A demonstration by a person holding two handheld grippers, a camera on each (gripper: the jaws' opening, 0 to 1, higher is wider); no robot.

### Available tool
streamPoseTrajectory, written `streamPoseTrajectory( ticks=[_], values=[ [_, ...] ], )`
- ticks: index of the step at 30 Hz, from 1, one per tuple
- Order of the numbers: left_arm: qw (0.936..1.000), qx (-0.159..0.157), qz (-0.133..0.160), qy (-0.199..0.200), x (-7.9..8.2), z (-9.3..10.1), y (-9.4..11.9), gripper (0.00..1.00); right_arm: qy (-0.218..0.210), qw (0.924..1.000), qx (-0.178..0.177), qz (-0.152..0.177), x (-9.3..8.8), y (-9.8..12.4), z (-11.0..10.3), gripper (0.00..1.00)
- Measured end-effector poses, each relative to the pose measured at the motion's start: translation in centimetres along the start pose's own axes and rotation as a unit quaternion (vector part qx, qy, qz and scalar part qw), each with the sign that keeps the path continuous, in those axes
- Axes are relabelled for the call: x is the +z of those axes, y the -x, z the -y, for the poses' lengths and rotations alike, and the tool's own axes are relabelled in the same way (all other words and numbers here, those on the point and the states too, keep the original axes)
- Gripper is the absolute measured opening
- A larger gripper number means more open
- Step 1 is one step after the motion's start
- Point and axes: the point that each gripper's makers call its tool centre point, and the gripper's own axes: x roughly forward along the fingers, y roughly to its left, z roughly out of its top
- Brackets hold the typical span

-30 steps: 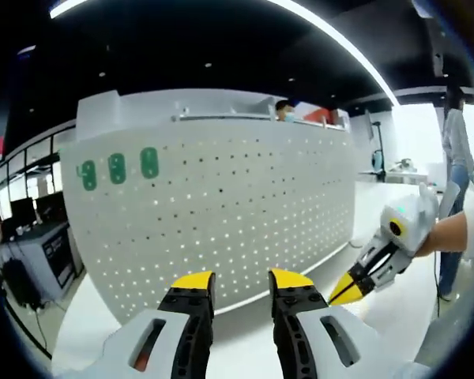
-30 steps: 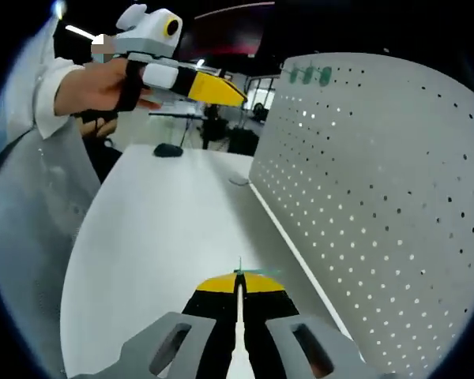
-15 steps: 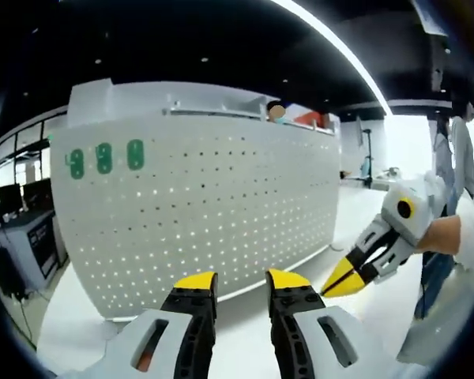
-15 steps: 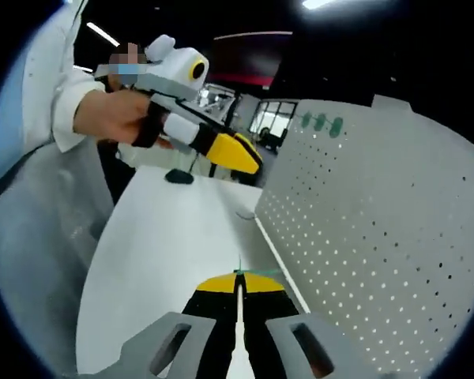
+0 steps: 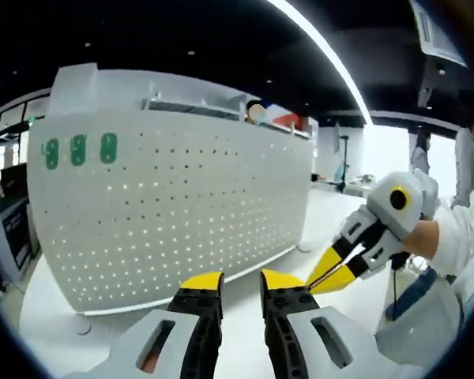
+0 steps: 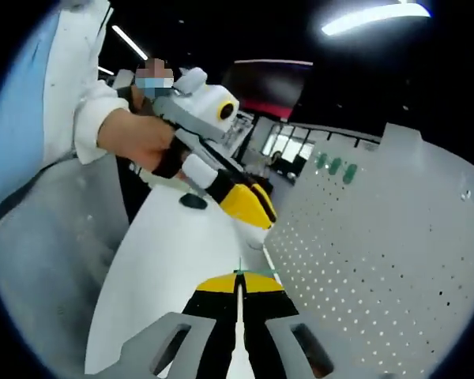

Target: Insert the hook assembly into the mounting plate slot until the hook locks in place.

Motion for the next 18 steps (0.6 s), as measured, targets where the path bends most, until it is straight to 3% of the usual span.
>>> streamPoseTrajectory(
  ticks=[7, 18],
  values=[
    [0.9989, -0.025, -0.031, 0.024, -0.8, 0.9, 0.1, 0.16, 0.015, 0.9998, 0.01, 0.007, 1.1, 0.0, -0.9, 0.0],
    [0.9932, -0.075, -0.055, 0.07, -1.1, 2.5, 0.3, 0.16, 0.036, 0.999, 0.023, 0.012, 2.3, 0.3, -1.8, 0.0]
  ],
)
